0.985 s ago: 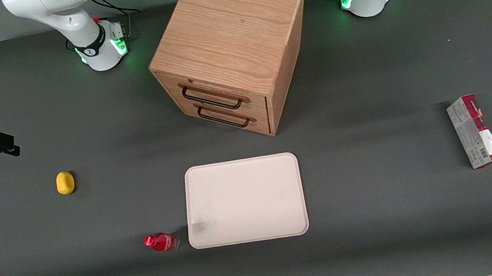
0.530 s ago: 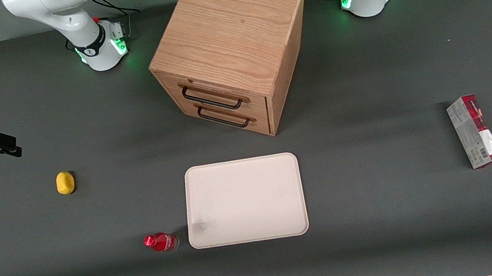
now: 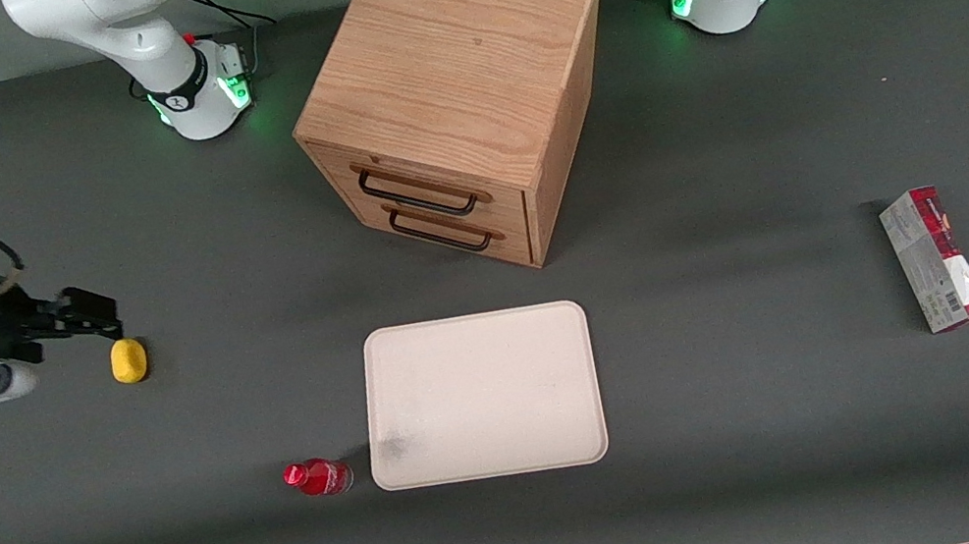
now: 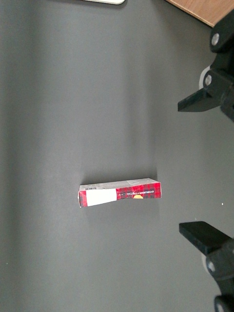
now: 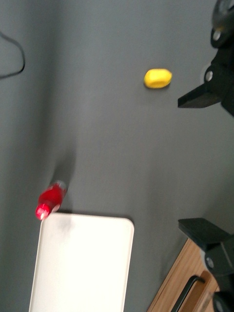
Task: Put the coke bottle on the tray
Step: 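Move the open right gripper over to the red Coca-Cola bottle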
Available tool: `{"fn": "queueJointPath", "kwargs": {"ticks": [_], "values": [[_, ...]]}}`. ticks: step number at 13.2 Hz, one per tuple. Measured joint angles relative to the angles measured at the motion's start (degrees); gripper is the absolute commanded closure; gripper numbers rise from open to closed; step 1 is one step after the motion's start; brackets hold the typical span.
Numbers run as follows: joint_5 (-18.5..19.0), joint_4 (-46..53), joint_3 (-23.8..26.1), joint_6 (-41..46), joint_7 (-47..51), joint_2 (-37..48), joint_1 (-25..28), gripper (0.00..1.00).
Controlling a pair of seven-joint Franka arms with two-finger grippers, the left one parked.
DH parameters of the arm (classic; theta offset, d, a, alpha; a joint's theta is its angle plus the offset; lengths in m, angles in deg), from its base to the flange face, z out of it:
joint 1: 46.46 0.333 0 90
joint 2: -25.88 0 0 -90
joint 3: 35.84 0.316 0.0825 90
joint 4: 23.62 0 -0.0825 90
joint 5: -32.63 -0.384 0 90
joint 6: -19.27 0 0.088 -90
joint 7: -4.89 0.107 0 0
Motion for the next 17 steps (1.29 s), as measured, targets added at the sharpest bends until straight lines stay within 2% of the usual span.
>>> {"fn": "queueJointPath", "kwargs": {"ticks": [4,9,12,17], "values": [[0.00,9.71,0.13,0.90,2.42,-7.95,4.78,0.00],[0.01,25.75,1.29,4.53,2.43,-21.67,5.86,0.00],[0.02,29.03,1.25,3.67,2.43,-25.96,5.54,0.00],[0.07,29.57,1.18,-4.43,2.43,-31.73,5.19,0.00]]}}
